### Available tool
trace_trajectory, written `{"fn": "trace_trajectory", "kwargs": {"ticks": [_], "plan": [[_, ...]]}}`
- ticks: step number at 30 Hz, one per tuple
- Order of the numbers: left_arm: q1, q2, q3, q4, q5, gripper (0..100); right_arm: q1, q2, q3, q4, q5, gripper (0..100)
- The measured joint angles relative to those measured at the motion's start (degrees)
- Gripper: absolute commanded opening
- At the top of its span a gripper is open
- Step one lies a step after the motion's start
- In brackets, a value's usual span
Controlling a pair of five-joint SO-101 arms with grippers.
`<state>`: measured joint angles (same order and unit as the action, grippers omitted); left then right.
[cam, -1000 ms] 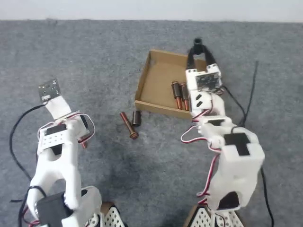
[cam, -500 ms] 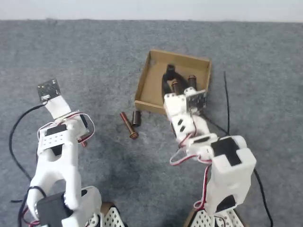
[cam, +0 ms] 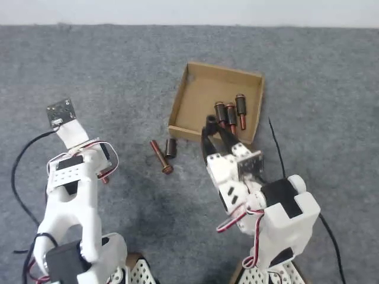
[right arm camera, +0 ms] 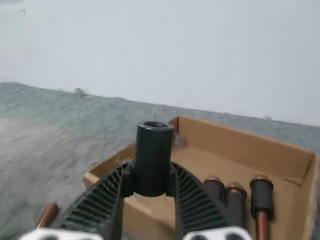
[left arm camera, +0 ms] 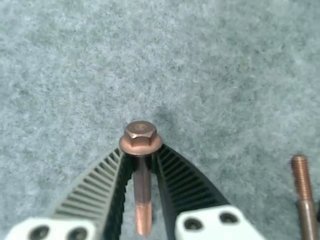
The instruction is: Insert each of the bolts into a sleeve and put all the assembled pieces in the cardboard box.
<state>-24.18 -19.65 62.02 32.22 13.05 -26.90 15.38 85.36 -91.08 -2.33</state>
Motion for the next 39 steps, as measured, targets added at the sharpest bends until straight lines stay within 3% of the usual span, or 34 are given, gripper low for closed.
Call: {"fn": "trace_trajectory", "kwargs": {"ticks": [11, 23, 35, 39], "plan": [[0.18, 0.0, 0.0, 0.0, 0.0, 1, 0.0, -1.05, 7.38, -5.71, 0.26, 0.6], [11.69, -2.99, 1.23, -0.79, -0.18, 1, -0.79, -1.14, 7.38, -4.13, 0.35, 0.6], [29.1, -18.9, 8.53, -29.1, 0.0, 1, -2.99, -1.14, 7.38, 0.35, 0.44, 0.6], [33.93, -24.0, 8.53, -29.45, 0.0, 1, -3.08, -1.14, 7.38, 0.35, 0.44, 0.6]]}}
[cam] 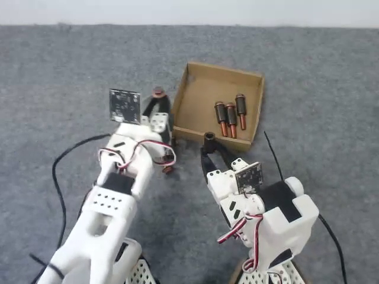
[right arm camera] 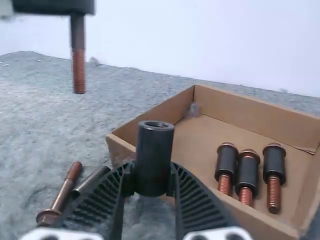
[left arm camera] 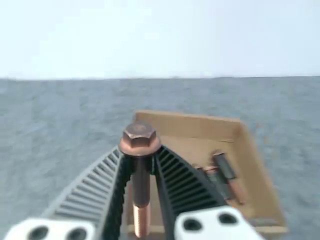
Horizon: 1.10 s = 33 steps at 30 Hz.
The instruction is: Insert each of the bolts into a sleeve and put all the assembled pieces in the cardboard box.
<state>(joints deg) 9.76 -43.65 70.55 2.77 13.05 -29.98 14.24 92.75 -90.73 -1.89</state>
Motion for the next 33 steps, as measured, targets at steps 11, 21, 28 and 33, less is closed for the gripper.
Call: {"fn": "trace_trajectory", "kwargs": {"ticks": [11, 21, 28, 33], "plan": [[9.58, -17.58, 4.13, 3.96, 0.0, 1, -1.67, 0.0, 0.0, 0.0, 0.0, 0.6], [14.95, -32.09, 13.89, 4.22, 0.0, 1, -5.36, 0.0, 0.0, 0.0, 0.0, 0.6], [15.47, -34.02, 15.21, 4.22, 0.0, 1, -5.45, 0.0, 0.0, 0.0, 0.0, 0.6], [15.47, -34.2, 16.53, 4.22, 1.76, 1, -5.71, 0.0, 0.0, 0.0, 0.0, 0.6]]}}
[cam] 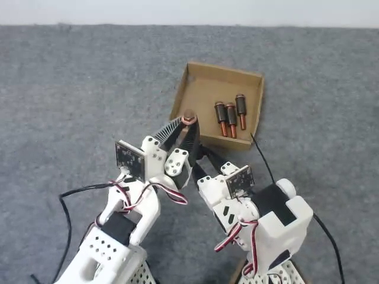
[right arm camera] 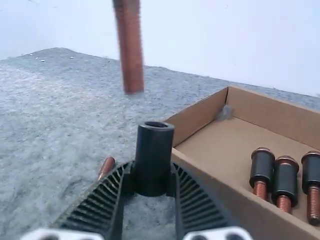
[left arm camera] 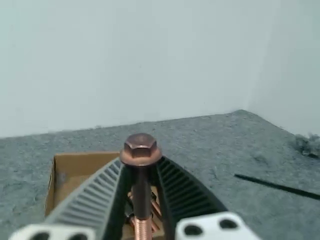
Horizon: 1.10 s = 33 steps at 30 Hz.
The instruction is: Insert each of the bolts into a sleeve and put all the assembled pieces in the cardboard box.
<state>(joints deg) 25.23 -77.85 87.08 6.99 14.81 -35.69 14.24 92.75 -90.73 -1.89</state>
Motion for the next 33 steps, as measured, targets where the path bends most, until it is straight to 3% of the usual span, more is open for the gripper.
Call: {"fn": "trace_trajectory", "kwargs": {"ticks": [15, 24, 33], "plan": [[-0.97, 0.0, 0.88, 0.0, 0.44, 1, -1.05, 0.0, 0.0, -1.76, 0.0, 0.6], [-2.37, 13.01, -5.54, 0.0, 1.14, 1, -1.14, 0.0, 0.0, -1.76, 0.0, 0.6], [-0.79, 13.63, -5.8, 0.0, 1.14, 1, -1.05, 0.0, 0.0, -1.76, 0.0, 0.6]]}}
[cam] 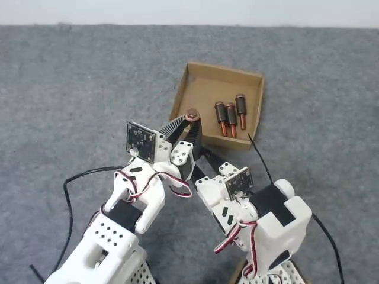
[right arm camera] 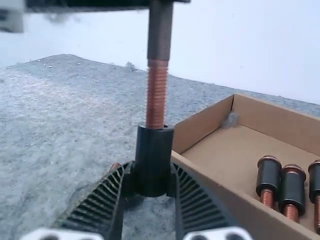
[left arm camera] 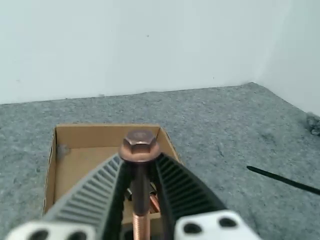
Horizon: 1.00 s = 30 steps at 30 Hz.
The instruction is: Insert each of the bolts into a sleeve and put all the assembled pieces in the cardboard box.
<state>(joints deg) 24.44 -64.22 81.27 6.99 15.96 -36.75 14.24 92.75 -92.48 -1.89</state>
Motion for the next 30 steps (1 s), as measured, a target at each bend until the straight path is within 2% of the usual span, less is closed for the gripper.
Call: {"fn": "trace_trajectory", "kwargs": {"ticks": [30], "plan": [[-1.49, 0.0, 0.09, 0.0, 0.0, 1, 0.0, 0.0, 0.0, 0.0, 0.0, 0.6]]}}
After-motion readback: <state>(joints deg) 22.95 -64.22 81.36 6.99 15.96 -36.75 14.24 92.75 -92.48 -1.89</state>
